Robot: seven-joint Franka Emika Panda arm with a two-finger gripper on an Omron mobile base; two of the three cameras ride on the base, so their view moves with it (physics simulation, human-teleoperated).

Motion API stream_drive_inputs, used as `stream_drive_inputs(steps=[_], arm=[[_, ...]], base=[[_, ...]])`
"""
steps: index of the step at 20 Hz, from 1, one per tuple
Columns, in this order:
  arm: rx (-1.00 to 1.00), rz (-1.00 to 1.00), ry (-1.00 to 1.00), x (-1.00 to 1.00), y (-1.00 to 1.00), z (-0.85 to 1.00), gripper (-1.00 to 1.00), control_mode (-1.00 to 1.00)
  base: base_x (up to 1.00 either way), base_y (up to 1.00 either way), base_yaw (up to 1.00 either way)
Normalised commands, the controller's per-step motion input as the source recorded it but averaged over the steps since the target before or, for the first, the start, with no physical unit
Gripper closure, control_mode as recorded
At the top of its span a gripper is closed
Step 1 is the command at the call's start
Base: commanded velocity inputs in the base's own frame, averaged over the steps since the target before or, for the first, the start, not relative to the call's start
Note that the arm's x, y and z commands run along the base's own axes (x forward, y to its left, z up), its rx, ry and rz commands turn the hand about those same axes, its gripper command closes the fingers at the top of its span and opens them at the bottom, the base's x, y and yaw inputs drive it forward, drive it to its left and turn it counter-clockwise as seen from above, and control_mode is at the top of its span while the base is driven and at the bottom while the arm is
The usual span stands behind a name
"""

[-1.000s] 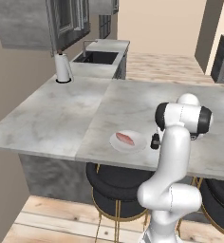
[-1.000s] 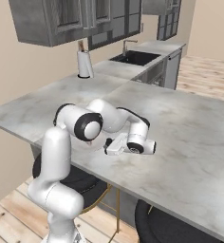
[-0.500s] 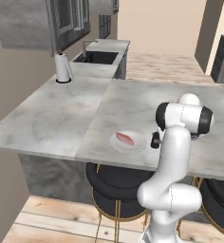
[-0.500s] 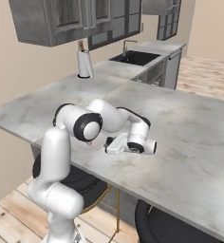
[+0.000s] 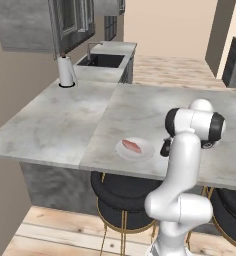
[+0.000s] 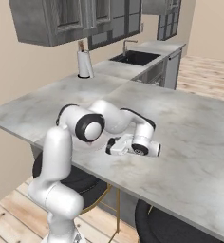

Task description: Retrieve the shaker from the cabinet and place it next the steak on a plate on the dining table.

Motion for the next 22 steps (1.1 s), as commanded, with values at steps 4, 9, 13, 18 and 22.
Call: stream_drive_inputs(steps=[4,9,13,18,22], arm=[[0.05,0.00,0.00,-0.09,-0.25,0.00,-1.00,-1.00],[0.00,0.00,-0.02,-0.11,-0.02,0.00,-1.00,-1.00],[0.00,0.00,-0.04,-0.13,0.15,0.00,-1.00,-1.00],[0.01,0.00,-0.07,-0.11,-0.07,0.00,-1.00,-1.00],[0.09,0.00,-0.05,-0.24,-0.51,0.08,-1.00,-1.00]], base=[[0.00,0.00,0.00],[0.00,0.00,0.00],[0.00,0.00,0.00],[0.00,0.00,0.00],[0.00,0.00,0.00]])
